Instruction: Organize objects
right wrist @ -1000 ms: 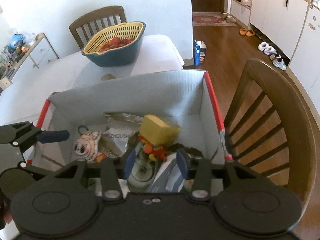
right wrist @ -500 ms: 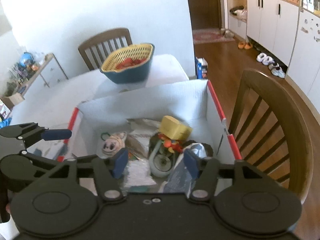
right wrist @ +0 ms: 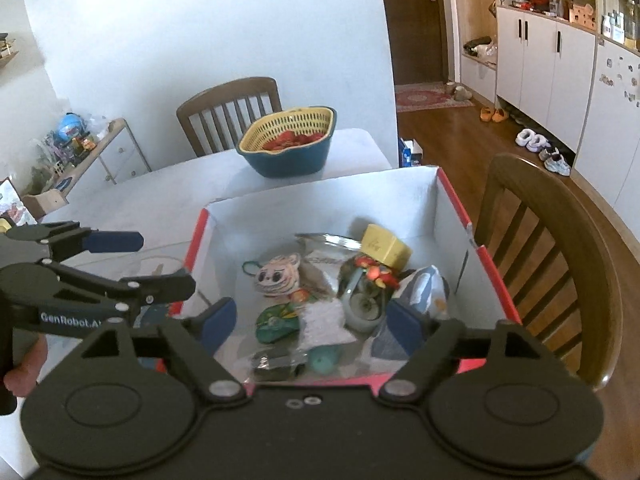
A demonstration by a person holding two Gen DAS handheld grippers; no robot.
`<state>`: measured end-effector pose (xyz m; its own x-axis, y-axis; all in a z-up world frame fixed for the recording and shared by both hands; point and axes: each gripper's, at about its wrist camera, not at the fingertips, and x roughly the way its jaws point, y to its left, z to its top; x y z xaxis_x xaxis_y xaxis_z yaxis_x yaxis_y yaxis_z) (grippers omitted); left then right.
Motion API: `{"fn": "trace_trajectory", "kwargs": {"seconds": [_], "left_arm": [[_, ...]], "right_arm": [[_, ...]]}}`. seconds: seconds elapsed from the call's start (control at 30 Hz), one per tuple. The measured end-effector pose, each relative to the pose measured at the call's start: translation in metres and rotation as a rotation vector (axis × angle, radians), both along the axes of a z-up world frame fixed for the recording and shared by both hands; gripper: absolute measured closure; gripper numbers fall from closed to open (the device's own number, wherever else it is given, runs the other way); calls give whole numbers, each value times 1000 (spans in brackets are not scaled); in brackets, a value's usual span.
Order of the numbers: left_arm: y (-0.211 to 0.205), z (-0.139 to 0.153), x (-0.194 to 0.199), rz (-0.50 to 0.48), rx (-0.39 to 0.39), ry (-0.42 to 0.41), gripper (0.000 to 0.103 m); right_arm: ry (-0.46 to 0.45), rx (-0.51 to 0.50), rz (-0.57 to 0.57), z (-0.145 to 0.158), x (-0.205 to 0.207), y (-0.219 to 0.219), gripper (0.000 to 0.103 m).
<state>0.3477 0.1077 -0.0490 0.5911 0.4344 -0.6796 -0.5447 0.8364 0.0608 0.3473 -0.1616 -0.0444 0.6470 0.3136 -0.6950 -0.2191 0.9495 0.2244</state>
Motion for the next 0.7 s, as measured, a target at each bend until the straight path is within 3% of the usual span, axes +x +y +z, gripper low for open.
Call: {"fn": "trace_trajectory", "kwargs": {"seconds": [0.23, 0.33, 0.7], "left_arm": [[-10, 1, -20, -41, -35, -16, 0], [-21, 2, -28, -68, -15, -20, 0], [-47, 8, -46, -91, -4, -49, 0]], "right_arm": [[-57, 8, -3, 8, -31, 12, 5], [-87, 32, -21, 10, -45, 12, 1], [-155, 70, -82, 19, -83, 8, 1]]}}
